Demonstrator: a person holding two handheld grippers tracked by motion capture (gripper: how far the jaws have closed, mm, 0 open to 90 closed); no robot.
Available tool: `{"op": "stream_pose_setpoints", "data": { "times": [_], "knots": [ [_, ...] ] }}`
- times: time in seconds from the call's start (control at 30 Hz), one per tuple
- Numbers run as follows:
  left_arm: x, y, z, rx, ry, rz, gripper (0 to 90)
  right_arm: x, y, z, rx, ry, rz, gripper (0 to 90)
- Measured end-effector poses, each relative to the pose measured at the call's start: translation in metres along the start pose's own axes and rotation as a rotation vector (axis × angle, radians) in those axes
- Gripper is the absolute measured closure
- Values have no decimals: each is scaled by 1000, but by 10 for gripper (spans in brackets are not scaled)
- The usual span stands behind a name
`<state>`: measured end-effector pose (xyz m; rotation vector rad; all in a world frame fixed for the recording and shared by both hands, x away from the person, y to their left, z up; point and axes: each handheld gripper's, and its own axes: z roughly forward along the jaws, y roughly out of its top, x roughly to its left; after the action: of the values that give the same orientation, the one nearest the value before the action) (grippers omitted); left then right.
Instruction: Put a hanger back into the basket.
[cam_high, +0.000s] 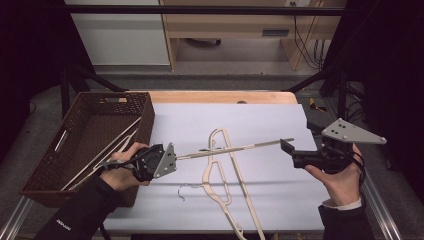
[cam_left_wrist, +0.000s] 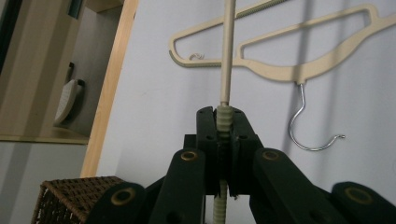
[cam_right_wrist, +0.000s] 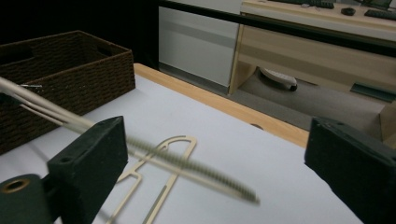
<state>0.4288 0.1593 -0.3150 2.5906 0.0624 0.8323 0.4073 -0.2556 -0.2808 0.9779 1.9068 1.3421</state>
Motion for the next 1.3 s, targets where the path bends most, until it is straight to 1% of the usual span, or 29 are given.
{"op": "stream_pose_setpoints", "data": {
  "times": [0.07, 0.17, 0.2, 0.23, 0.27, 0.3, 0.33, 0.4, 0.43, 0.47, 0.5, 0.53, 0.6, 0.63, 0.67, 0.7, 0.73, 0.77, 0.8, 0.83, 0.97, 1.03, 1.07, 1.1, 1.13, 1.2, 1.27, 1.3],
  "knots": [
    [4, 0, -2, -9, -14, -35, 856, -2, -8, -1, 6, -12, 4, 49],
    [10, -1, -4, -21, -19, -79, 856, -2, -23, 1, 11, -8, 32, 47],
    [12, -1, -6, -15, -23, -81, 856, -1, -29, 3, 24, 3, 39, 43],
    [14, -1, -7, -20, -33, -89, 856, 0, -35, 6, 34, 3, 38, 45],
    [16, 0, -9, -21, -30, -101, 856, 2, -40, 9, 51, 5, 35, 45],
    [18, 0, -11, -16, -39, -101, 856, 3, -45, 12, 63, 9, 35, 46],
    [20, 0, -12, -23, -35, -109, 856, 4, -50, 14, 71, 10, 37, 46],
    [26, 0, -17, -27, -48, -118, 855, 5, -58, 20, 87, 18, 44, 47],
    [28, 0, -19, -31, -44, -129, 856, 6, -61, 22, 91, 19, 45, 49],
    [31, 0, -21, -39, -51, -142, 855, 7, -64, 25, 96, 23, 44, 49],
    [32, 0, -23, -41, -51, -145, 855, 9, -67, 27, 102, 28, 42, 49],
    [35, -1, -26, -44, -51, -154, 856, 10, -70, 29, 107, 29, 38, 49],
    [39, -2, -30, -35, -46, -160, 856, 12, -73, 32, 119, 21, 33, 47],
    [41, -3, -32, -38, -52, -171, 856, 12, -74, 33, 116, 19, 32, 50],
    [42, -4, -33, -42, -46, -187, 855, 12, -76, 34, 114, 20, 38, 51],
    [45, -6, -36, -31, -54, -186, 855, 12, -77, 35, 111, 21, 42, 51],
    [45, -8, -37, -45, -53, -209, 855, 12, -78, 36, 108, 21, 41, 52],
    [47, -9, -39, -30, -51, -202, 855, 12, -79, 37, 112, 20, 45, 51],
    [48, -11, -41, -39, -57, -219, 856, 12, -81, 37, 115, 20, 52, 51],
    [50, -12, -42, -35, -57, -226, 856, 11, -82, 39, 116, 19, 51, 52],
    [57, -19, -49, -15, -49, -230, 856, 12, -87, 43, 133, 28, 49, 56],
    [61, -24, -51, -12, -51, -248, 856, 13, -89, 45, 143, 26, 48, 56],
    [63, -26, -53, -8, -50, -258, 856, 13, -90, 46, 145, 29, 46, 56],
    [66, -30, -54, -15, -62, -277, 855, 13, -91, 46, 148, 31, 46, 56],
    [68, -34, -55, -18, -61, -293, 855, 13, -91, 47, 150, 31, 42, 56],
    [73, -43, -59, -20, -75, -324, 856, 13, -92, 47, 156, 31, 44, 56],
    [77, -52, -62, -13, -76, -349, 856, 13, -93, 47, 159, 33, 48, 57],
    [78, -57, -64, -9, -67, -362, 855, 13, -94, 48, 162, 34, 43, 57]
  ]
}}
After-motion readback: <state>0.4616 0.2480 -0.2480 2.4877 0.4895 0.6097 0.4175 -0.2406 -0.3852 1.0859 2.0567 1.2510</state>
